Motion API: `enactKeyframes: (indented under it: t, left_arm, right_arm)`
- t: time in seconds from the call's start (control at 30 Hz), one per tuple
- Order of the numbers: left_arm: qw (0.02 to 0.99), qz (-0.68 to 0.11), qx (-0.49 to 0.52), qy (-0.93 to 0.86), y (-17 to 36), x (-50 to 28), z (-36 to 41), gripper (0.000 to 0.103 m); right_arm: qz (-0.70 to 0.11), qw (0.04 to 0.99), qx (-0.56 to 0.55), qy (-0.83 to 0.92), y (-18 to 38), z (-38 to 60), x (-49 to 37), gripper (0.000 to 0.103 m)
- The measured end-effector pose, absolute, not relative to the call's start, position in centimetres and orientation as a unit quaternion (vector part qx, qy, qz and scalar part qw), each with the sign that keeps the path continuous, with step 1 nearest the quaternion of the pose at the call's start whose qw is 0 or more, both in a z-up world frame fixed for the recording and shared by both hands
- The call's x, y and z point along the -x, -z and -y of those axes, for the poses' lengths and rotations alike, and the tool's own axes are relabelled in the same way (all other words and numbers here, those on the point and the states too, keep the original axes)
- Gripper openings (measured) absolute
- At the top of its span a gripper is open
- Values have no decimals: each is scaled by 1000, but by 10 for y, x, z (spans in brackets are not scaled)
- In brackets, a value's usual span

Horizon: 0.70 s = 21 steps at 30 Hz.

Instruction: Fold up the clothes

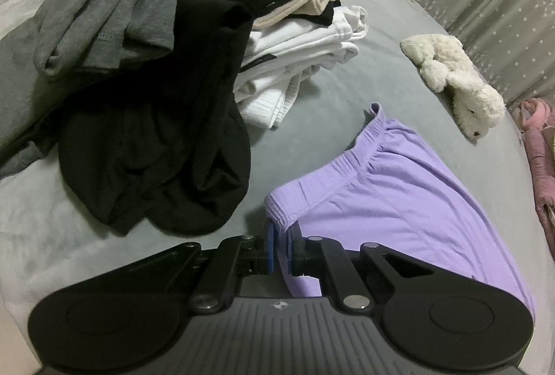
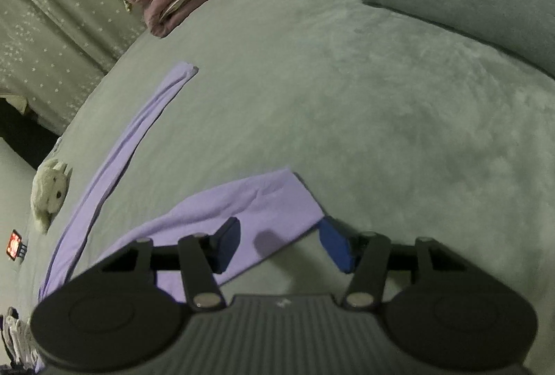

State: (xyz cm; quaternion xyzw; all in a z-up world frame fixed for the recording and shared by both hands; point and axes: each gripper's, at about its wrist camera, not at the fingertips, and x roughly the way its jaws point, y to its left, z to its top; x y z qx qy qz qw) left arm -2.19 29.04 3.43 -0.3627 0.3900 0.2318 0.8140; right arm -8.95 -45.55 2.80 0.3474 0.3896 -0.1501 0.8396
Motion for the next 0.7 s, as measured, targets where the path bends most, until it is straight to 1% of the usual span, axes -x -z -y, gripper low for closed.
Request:
enactKeyframes:
  t: [0.1,0.13,0.17,0.2,0.23,0.27,0.3,0.33,0.37,0.47,0.7]
  left_arm:
    - [814,-389,364,-231,-35,22,-290,6]
    - [815,-388,363,-229,-35,23,-290,6]
    - [817,-386,362,-229,-36,23,-290,6]
    - [818,-384,362,-228,-37,23,-290,6]
    - [819,-383,362,-227,-38,24,-290,6]
    - [819,-382,363,-226,-38,24,-290,6]
    - [819,-382,364,-226,-38,24,-290,6]
    - [819,-382,364,-226,-38,24,-291,6]
    - [819,-382,364,-226,-38,24,-291,6]
    - [819,-381,365,-224,-39,25,-290,6]
    - [827,-360,375,-213,-46,27,-293,6]
  right_arm:
    - [-388,842,-338,163,-29,448,88,53]
    - [-387,841,-341,167,-30,446,87,48]
    - [-386,838,-345,171,-30,446,87,36]
    - [-385,836,-350,176,-30,446,86,31]
    - [-383,833,-356,182,-29,448,87,23]
    - [-382,830,-361,186,-28,449,88,19]
    - [-380,829,-364,188,-28,449,88,17]
    - [-378,828,-367,190,-27,449,88,10]
    - [-374,829,-370,191,-27,449,88,6]
    - [-358,835,-372,192,-31,446,89,5]
    - [-271,867,-383,168,-63,446,94,5]
